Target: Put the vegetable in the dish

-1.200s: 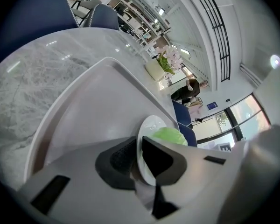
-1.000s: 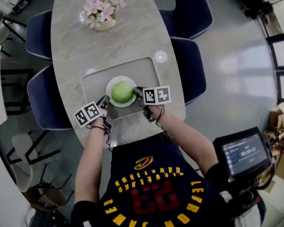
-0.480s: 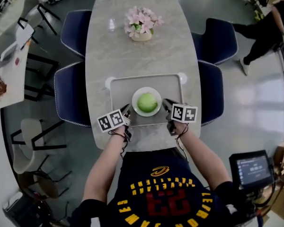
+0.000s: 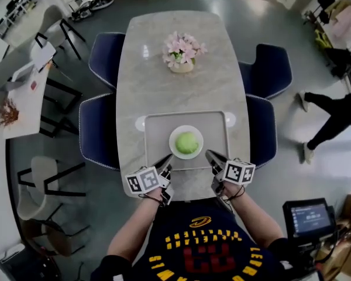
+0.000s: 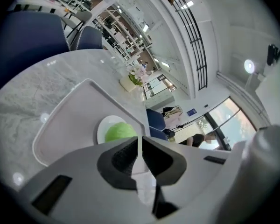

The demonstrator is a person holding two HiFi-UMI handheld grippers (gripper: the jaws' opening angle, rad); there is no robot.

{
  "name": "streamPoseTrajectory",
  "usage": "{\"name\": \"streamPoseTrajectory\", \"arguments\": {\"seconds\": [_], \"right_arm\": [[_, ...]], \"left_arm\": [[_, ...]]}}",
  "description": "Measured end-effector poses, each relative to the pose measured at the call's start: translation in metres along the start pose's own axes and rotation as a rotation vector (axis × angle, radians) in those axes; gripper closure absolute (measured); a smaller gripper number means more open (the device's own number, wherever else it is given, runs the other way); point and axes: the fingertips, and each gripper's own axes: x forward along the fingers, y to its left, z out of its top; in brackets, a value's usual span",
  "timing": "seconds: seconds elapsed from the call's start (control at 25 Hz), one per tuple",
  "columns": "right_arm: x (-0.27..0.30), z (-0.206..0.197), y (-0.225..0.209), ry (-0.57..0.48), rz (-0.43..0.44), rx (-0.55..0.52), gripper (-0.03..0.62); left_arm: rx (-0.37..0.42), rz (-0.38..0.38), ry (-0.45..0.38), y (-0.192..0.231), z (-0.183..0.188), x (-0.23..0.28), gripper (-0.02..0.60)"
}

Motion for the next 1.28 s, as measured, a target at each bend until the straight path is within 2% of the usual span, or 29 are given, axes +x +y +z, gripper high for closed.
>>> {"name": "streamPoseTrajectory", "arguments": {"seconds": [0.08,0.12,0.36,0.64,0.88,1.28], "right_arm": [[-0.016,-0.006,0.025,-0.007,0.041,-0.007,0.589],[-0.024,-0.009,0.037,-0.011,0.058,-0.011,0.589],[-0.056,-0.002,0.082,-0.048,0.134,-0.078,0.589],[-0.077,0.02,0.123,-0.118,0.181,-0.165,0.589],[-0.079,0.019,0.148,-0.136,0.215,-0.25,0.589],[-0.08,0.02,0.151,-0.147,0.225,-0.244,0.589]], "left_arm": [[-0.052,-0.062,-0.008,-0.024,-0.007,-0.019,0.552],[-0.053,-0.084,-0.012,-0.035,-0.01,-0.029,0.552],[0.11,-0.142,-0.058,-0.081,0.001,-0.061,0.552],[0.182,-0.217,-0.091,-0.121,0.006,-0.078,0.552],[0.23,-0.247,-0.093,-0.131,0.004,-0.082,0.552],[0.235,-0.248,-0.078,-0.133,0.002,-0.08,0.552]]}}
